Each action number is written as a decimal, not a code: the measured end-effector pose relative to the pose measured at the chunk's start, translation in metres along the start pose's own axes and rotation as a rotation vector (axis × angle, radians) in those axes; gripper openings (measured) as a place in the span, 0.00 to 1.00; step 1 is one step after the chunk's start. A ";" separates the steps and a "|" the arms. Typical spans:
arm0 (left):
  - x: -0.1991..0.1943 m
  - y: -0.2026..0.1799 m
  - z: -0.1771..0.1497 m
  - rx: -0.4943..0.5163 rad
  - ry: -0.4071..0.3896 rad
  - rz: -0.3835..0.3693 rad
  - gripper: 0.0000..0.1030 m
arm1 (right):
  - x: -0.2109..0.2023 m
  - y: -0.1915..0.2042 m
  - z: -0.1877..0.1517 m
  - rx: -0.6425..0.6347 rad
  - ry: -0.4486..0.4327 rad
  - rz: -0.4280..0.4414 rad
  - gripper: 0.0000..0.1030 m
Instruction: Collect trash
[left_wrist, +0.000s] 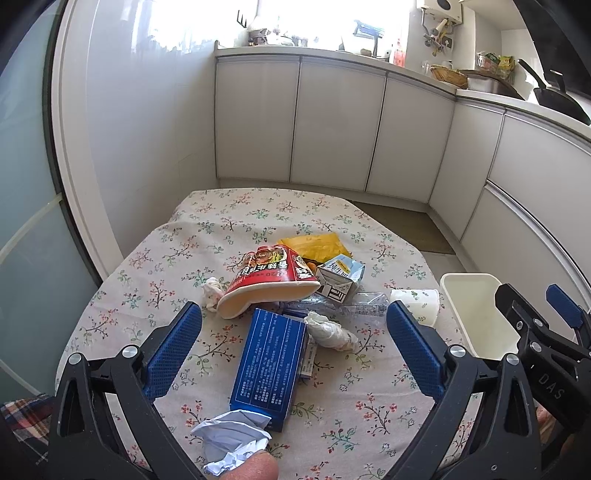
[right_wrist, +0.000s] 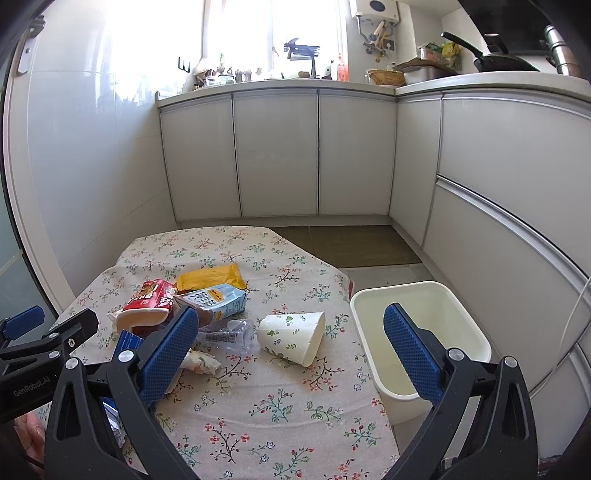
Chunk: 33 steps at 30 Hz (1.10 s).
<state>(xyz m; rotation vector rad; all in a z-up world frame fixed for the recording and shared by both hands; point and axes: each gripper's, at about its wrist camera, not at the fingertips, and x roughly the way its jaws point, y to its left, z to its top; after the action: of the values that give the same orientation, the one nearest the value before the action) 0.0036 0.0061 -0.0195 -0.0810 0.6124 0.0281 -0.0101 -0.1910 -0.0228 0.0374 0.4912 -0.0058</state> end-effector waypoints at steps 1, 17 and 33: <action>-0.001 -0.001 0.001 0.003 0.001 0.002 0.93 | 0.000 0.000 0.001 0.000 0.001 0.000 0.95; -0.002 -0.006 0.003 -0.017 0.012 0.010 0.93 | 0.002 -0.001 0.002 0.003 0.015 0.000 0.95; 0.000 0.011 0.009 -0.013 0.000 0.016 0.93 | 0.010 -0.002 0.000 0.011 0.065 0.018 0.95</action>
<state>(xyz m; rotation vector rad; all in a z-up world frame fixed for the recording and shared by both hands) 0.0076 0.0181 -0.0130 -0.0888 0.6133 0.0480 -0.0017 -0.1928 -0.0274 0.0526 0.5561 0.0100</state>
